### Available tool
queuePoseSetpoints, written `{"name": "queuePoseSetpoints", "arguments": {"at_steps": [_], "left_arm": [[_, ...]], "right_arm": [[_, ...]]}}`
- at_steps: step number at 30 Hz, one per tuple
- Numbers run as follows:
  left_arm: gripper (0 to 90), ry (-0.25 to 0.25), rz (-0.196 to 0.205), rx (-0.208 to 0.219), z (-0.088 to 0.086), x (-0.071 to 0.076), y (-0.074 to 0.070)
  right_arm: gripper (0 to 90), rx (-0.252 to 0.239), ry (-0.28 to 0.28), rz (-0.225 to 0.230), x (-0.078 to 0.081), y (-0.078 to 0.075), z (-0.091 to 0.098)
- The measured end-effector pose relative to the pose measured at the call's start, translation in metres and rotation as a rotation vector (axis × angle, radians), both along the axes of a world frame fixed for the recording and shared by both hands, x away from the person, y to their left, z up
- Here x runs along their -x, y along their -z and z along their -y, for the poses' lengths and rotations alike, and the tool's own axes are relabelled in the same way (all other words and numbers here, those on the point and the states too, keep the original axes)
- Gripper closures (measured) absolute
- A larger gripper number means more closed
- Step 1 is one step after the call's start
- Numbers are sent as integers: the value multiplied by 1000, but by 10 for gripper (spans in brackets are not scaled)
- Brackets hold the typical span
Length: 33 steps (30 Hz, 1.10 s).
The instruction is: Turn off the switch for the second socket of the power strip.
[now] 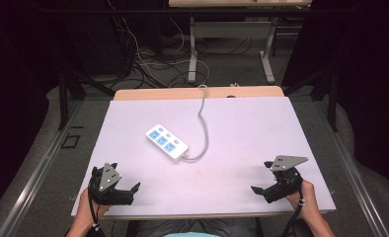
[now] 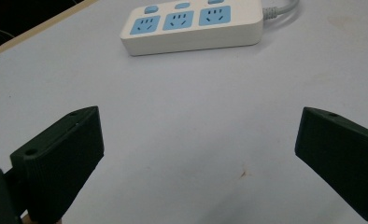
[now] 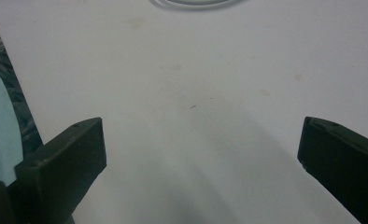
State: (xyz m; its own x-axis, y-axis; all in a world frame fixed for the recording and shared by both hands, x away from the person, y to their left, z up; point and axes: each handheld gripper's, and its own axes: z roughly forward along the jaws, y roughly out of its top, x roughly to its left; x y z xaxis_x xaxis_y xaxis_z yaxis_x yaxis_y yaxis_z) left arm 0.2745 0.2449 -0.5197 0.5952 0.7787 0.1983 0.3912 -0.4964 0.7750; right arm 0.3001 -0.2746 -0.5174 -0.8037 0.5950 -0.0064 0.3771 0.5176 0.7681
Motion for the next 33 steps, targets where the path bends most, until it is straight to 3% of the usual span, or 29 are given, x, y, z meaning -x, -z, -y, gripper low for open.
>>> {"name": "queuePoseSetpoints", "arguments": {"at_steps": [3, 10, 29, 33], "left_arm": [[6, -6, -2, -6, 0, -1, 0], [2, -21, -5, -8, -2, -1, -1], [7, -46, -21, 16, -2, -6, -11], [5, -48, -15, 8, -3, -8, -15]], "right_arm": [[5, 10, -7, -15, 0, 1, -1], [6, 4, -19, 5, 0, 0, -2], [7, 3, -23, -14, -1, 1, -2], [8, 9, -33, 1, -3, 1, -2]]}}
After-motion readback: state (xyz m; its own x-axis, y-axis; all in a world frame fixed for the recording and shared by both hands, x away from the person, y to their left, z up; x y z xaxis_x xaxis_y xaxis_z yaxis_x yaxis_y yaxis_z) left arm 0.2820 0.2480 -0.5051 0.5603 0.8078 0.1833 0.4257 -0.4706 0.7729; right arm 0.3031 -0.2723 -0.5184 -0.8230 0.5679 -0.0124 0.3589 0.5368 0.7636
